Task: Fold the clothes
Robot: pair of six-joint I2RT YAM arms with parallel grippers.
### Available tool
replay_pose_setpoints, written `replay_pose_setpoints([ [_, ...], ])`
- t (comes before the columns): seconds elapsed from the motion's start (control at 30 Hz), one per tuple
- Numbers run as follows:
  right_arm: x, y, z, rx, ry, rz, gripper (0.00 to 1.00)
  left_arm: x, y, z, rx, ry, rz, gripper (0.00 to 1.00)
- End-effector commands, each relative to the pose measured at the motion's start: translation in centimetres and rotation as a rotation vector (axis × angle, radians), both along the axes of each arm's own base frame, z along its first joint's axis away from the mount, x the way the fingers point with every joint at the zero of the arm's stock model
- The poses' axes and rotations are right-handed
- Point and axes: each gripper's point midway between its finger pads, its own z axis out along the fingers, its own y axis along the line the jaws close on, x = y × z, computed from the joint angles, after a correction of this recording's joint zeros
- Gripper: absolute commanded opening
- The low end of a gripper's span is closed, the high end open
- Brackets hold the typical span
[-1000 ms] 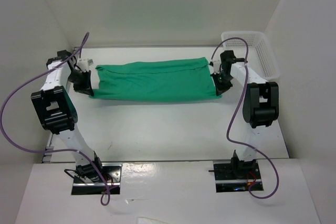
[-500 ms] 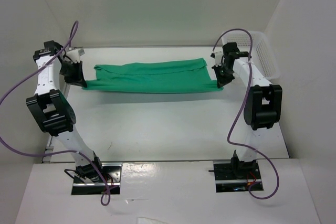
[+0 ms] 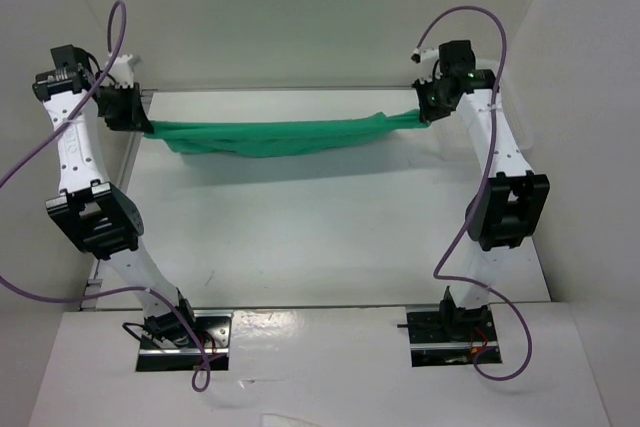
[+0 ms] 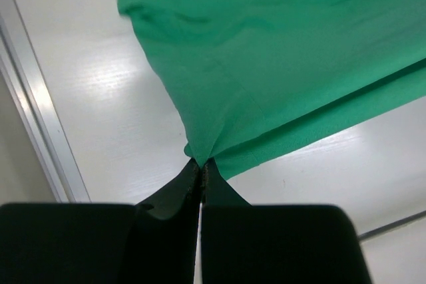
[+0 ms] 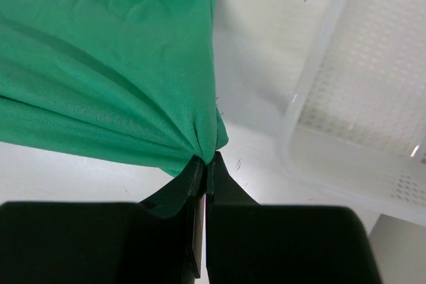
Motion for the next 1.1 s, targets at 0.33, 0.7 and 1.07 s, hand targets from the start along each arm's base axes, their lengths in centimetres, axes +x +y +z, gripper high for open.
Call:
replay_pose_setpoints([
  [0.33, 0.0, -3.2, 14.4, -0.067, -0.352, -0.112, 0.00, 0.4, 0.8, 13.4, 0.059, -0.371, -0.022, 0.00],
  [0.7, -3.6, -2.9, 21.1, -0.080, -0.524, -0.120, 0.00, -4.3, -1.1, 20.6, 0.056, -0.585, -0.086, 0.00],
  [1.07, -10.6, -3.7, 26.2, -0.102, -0.678, -0.117, 0.00, -10.2, -4.3, 24.0, 0.167, -0.793, -0.088, 0.00],
])
